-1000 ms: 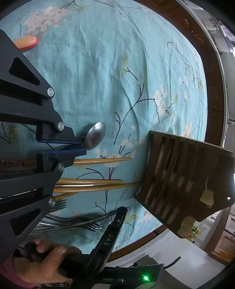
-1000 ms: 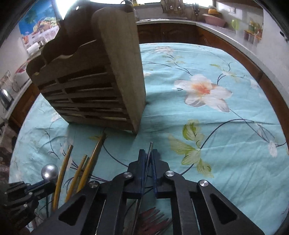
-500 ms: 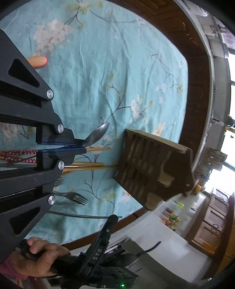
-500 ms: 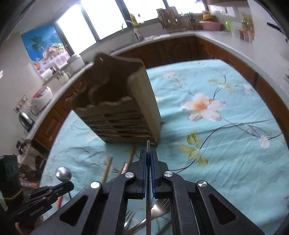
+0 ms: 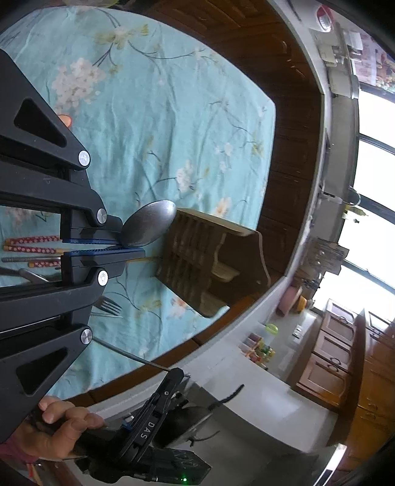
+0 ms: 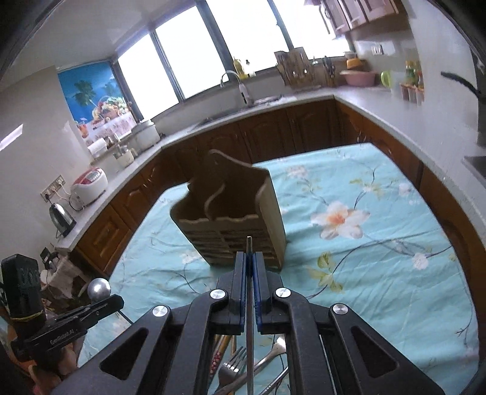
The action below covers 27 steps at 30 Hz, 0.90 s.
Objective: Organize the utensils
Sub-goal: 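Lift the spoon and knife and carry both over the wooden utensil holder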
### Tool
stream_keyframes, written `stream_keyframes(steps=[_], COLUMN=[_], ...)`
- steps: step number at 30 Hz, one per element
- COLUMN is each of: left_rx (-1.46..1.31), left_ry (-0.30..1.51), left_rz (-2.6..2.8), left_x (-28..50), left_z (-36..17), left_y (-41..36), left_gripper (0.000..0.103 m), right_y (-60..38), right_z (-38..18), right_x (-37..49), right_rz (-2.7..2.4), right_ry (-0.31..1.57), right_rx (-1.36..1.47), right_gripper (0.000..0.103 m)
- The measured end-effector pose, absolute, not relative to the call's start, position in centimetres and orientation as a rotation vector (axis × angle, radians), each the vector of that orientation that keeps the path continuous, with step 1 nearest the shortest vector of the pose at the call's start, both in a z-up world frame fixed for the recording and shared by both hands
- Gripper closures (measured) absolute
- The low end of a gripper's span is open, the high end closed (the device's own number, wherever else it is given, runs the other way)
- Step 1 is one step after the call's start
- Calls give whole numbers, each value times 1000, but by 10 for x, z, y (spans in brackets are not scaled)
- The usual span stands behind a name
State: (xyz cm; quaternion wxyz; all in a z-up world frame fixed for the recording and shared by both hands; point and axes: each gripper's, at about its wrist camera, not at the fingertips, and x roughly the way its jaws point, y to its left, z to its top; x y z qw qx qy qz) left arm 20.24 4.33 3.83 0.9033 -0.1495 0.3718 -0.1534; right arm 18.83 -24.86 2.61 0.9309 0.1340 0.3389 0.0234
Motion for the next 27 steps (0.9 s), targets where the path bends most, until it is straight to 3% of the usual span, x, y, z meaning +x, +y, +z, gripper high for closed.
stream_keyframes(steps=[19,27], left_rx=[-291,-294], left_ry=[544,448], left_rz=[-277,-244], left_x=[234,274], left_z=[100,100], left_y=[53,44], left_gripper=[102,102], right_y=[-263,-269], right_z=[99,132], right_x=[206,230], right_rz=[0,-40], right_ry=[407,284], right_rx=[316,313], right_gripper=[99,99])
